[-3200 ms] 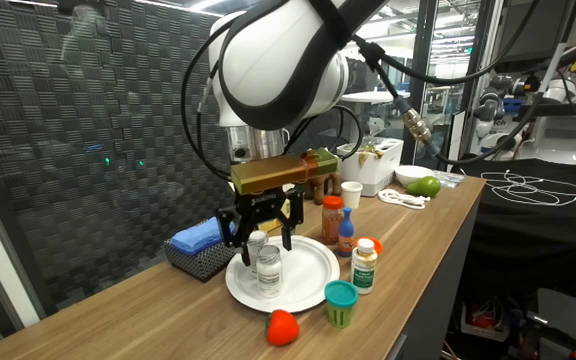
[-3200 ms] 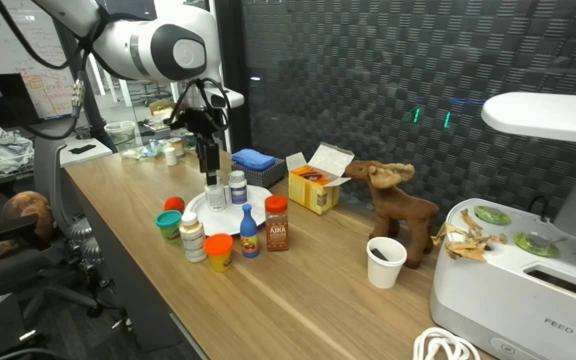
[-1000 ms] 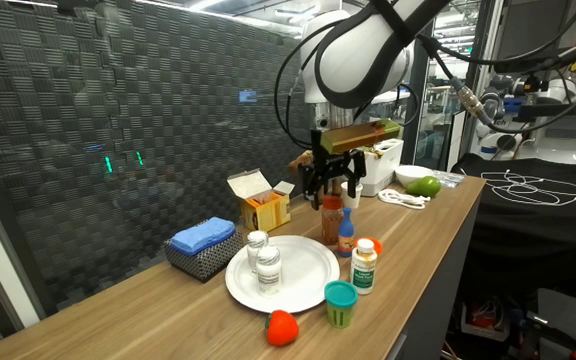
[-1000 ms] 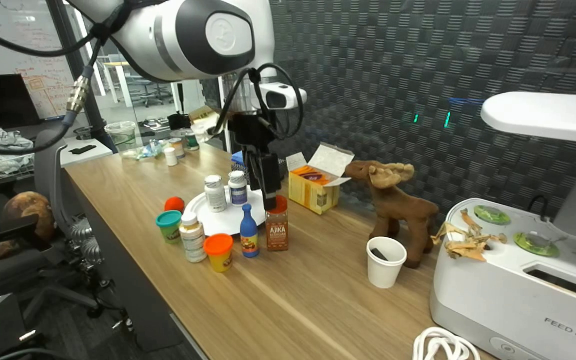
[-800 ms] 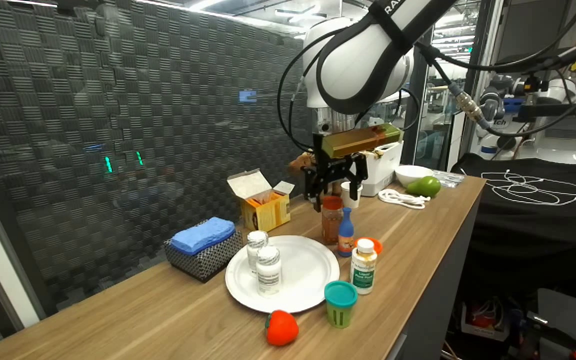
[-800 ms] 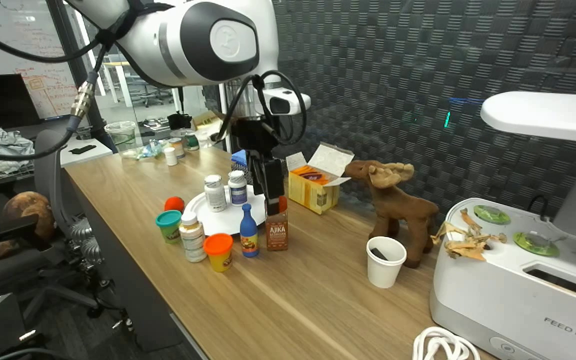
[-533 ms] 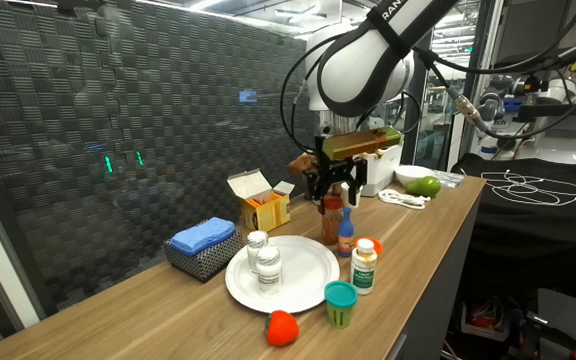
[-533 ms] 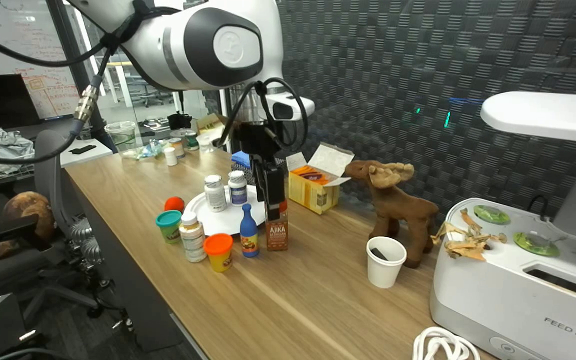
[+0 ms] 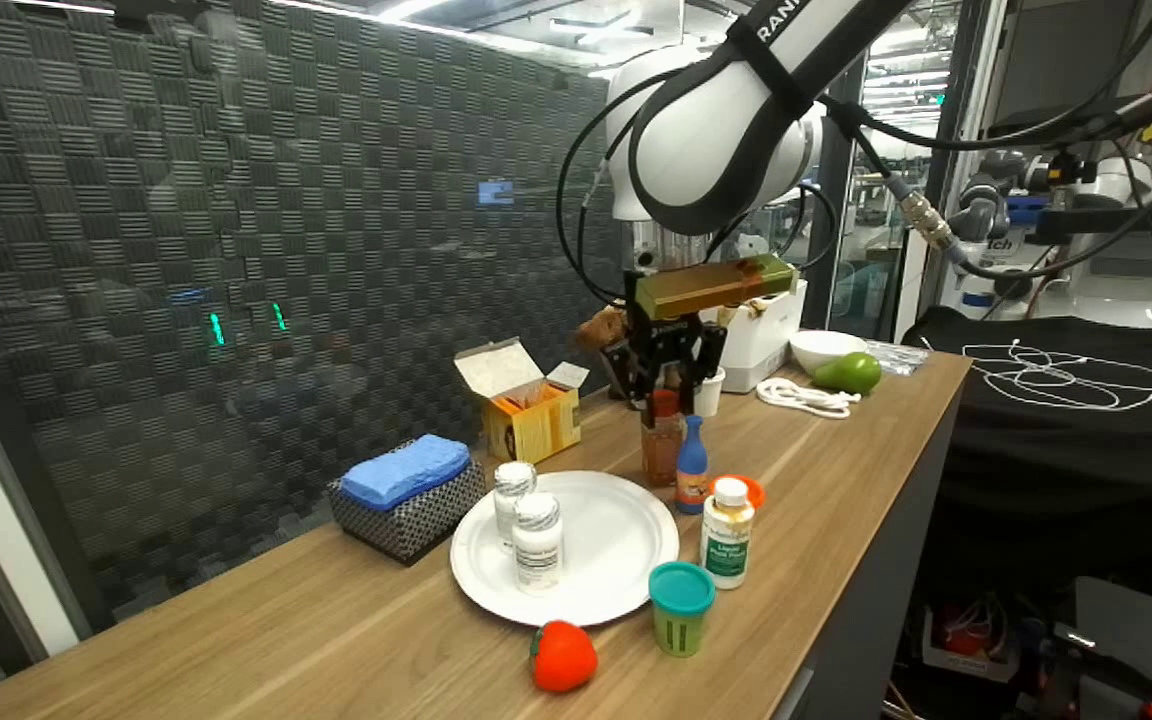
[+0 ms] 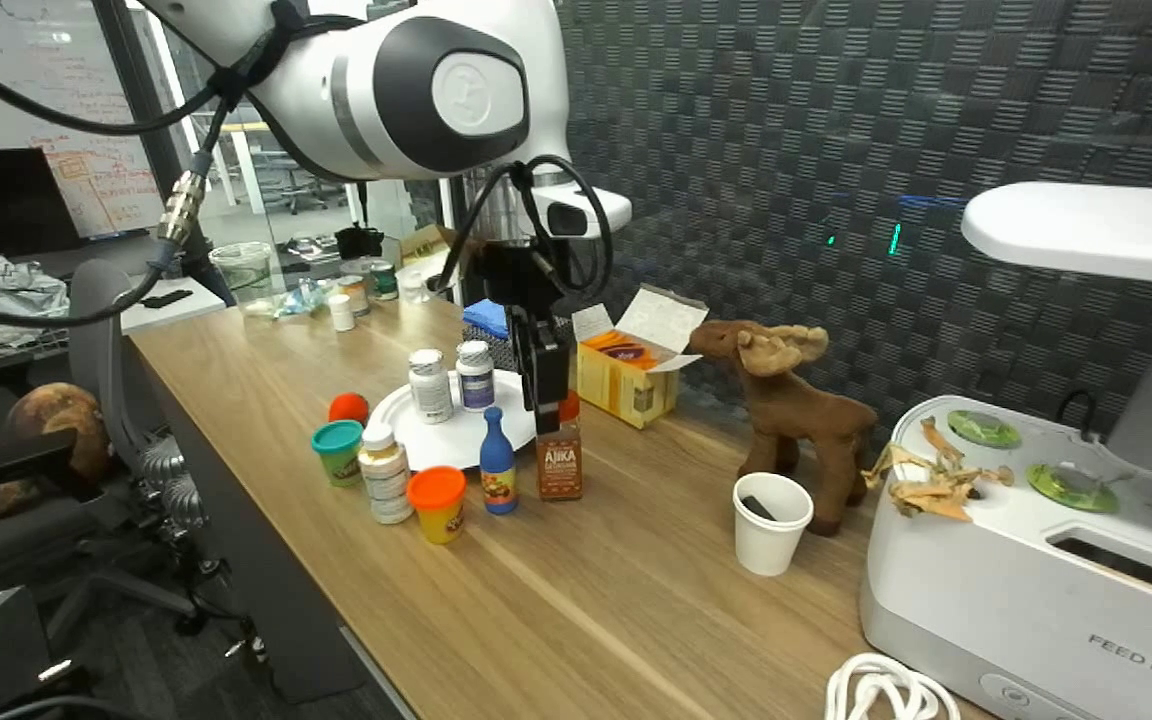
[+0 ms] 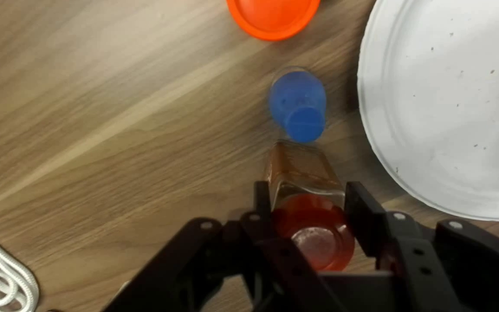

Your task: Pick up the bottles from the table and put them on the white plate.

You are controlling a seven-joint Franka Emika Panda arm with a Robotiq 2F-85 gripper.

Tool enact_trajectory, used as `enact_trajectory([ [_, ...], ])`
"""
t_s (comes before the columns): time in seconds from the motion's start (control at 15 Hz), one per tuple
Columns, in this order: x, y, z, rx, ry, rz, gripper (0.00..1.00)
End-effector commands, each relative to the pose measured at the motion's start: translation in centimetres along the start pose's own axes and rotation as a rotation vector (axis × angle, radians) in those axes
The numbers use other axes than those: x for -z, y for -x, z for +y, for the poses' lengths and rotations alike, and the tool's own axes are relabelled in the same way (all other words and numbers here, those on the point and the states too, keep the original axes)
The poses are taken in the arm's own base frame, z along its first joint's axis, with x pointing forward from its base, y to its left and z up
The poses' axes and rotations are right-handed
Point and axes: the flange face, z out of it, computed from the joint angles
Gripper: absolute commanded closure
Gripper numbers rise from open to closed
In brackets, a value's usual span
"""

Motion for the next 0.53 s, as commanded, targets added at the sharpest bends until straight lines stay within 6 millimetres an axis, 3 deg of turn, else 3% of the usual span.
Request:
enact_trajectory([
  [0.0, 0.6, -0.2, -1.1, -0.005, 0.003, 0.033, 0.78],
  [0.47, 6.6, 0.4, -4.1, 0.003, 0.047, 0.180, 0.78],
])
